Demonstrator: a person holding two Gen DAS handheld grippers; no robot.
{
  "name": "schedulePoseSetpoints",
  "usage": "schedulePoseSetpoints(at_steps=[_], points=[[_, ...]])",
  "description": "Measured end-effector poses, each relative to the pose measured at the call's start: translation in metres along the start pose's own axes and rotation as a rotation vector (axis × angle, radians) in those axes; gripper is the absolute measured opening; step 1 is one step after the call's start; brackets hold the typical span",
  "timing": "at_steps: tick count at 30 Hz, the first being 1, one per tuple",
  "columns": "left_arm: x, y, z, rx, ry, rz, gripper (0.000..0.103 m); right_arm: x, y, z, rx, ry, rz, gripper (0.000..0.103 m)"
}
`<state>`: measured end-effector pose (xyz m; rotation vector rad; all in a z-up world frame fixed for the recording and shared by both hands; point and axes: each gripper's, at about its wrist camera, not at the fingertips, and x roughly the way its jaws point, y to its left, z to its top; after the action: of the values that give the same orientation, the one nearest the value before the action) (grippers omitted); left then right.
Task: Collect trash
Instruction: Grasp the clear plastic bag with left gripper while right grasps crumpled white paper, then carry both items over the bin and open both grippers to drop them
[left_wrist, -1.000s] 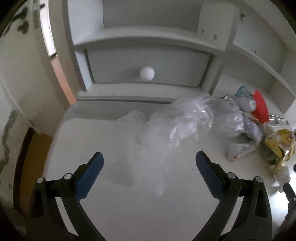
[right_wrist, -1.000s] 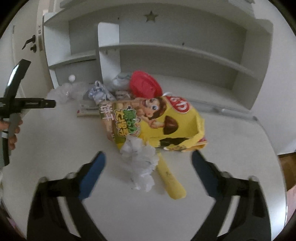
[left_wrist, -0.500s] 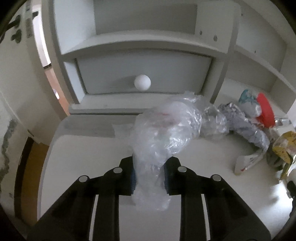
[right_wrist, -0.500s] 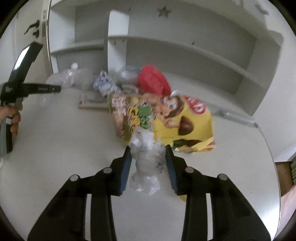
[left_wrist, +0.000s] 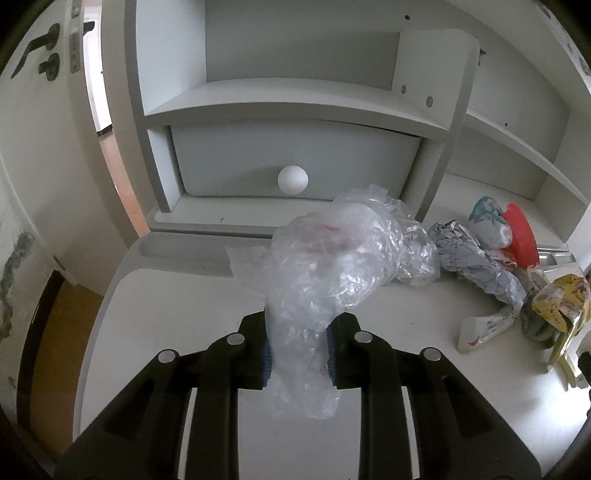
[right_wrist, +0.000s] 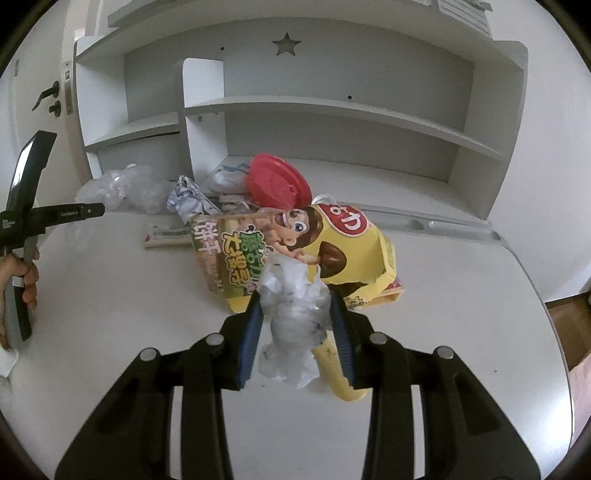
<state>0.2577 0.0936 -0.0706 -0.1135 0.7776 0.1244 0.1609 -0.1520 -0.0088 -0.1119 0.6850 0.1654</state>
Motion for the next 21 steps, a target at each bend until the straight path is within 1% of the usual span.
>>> schedulePoseSetpoints(at_steps=[4,9,12,15,17,18,19,20,21], points=[[-0.009,0.0,0.0,0.003,0.0,0.001,0.022,-0.001,0.0,-0.001,0.008,-0.004,-0.007,0.037],[0.005,-0.002,0.002,0.007,0.001,0.001,0.022,-0.002,-0.003,-0.001,0.027,-0.012,-0.019,0.037],[0.005,-0.002,0.002,0.015,-0.008,0.004,0.022,-0.005,-0.007,-0.001,0.052,-0.024,-0.029,0.037],[0.001,-0.002,0.005,0.019,-0.025,0.004,0.022,-0.005,-0.014,-0.001,0.079,-0.027,-0.02,0.037],[-0.024,-0.005,0.011,0.033,-0.102,0.018,0.021,-0.005,-0.018,0.0,0.089,-0.031,-0.018,0.037],[-0.028,-0.005,0.012,0.036,-0.111,0.02,0.021,-0.007,-0.022,0.0,0.097,-0.032,-0.017,0.037],[-0.044,-0.009,0.013,0.047,-0.15,0.022,0.021,-0.011,-0.026,0.001,0.109,-0.039,-0.01,0.037],[-0.057,-0.014,0.014,0.055,-0.175,0.014,0.021,-0.018,-0.031,0.003,0.121,-0.053,-0.006,0.037],[-0.08,-0.026,0.014,0.079,-0.214,-0.008,0.021,-0.023,-0.035,0.004,0.126,-0.065,-0.008,0.037]])
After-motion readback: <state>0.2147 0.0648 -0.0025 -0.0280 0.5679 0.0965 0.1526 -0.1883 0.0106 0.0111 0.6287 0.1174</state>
